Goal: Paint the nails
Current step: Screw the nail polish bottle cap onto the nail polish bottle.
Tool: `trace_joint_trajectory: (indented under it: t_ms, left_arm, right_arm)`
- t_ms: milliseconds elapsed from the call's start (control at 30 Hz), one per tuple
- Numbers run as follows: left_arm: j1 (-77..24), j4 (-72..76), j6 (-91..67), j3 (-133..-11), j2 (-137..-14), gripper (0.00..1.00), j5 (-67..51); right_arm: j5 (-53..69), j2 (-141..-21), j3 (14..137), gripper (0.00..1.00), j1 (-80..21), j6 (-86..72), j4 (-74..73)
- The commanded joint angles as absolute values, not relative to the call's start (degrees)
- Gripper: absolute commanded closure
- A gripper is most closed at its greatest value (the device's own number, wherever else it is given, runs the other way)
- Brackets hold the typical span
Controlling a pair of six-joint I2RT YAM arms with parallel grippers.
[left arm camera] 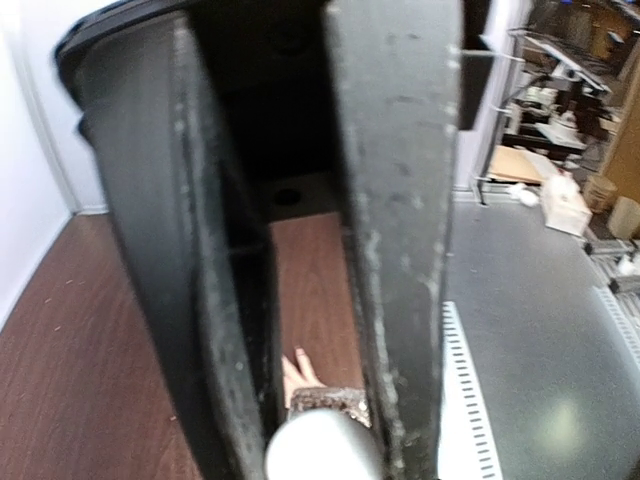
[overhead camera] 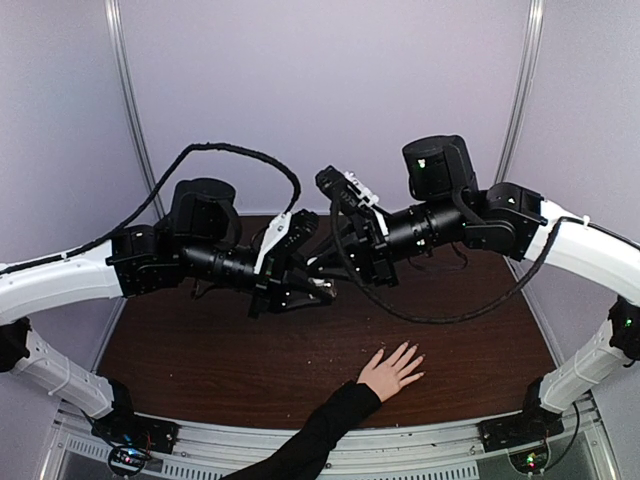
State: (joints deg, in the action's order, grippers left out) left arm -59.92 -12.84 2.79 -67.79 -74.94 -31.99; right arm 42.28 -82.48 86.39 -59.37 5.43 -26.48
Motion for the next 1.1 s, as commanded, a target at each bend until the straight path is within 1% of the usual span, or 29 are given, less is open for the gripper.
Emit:
trace_joint_trajectory:
  t_ms: [0,267,467,600,733,833,900,1000,1067]
  left_arm:
    - [-57.6,-3.7,0.4,-68.3,-72.2,1.00,-16.1]
    - [-57.6,-1.4,-2.4,-68.8,-74.2,1.00,-3.4]
    - [-57.6,-1.5,-4.9,-71.4,-77.9,1.00,6.3]
    - [-57.6,-1.7,-5.8,-72.6,-79.5,1.00,10.1]
    - [-57.6,-2.5,-5.3,-73.6,-80.3,1.00,9.5]
    - [-57.7,-3.2,-3.6,-73.6,-80.1,1.00,6.2]
    - [-57.6,-3.9,-2.2,-73.4,-79.5,1.00,2.7]
    - [-57.7,-6.9,0.2,-73.9,-79.0,1.00,-3.5]
    - [-57.6,-8.9,2.2,-74.2,-78.6,1.00,-6.9]
  right_arm:
    - [33.4,-80.9,86.6,0.96,-59.9,2.5,-31.1]
    - [21.3,-80.8,84.3,0.98,-60.0,0.0,-26.3]
    - [14.4,-81.6,82.9,0.98,-60.4,-2.2,-23.5]
    - [10.0,-81.8,82.3,0.98,-60.7,-2.3,-23.4]
    - [7.8,-80.9,81.3,0.97,-60.7,-2.0,-23.4]
    - [9.5,-79.6,80.7,0.88,-60.7,-1.4,-23.1]
    - [10.3,-78.6,80.7,0.76,-60.6,-0.9,-23.3]
    - [11.6,-76.6,80.2,0.69,-60.1,-0.7,-23.7]
    - [13.2,-75.2,80.1,0.57,-59.7,0.8,-24.0]
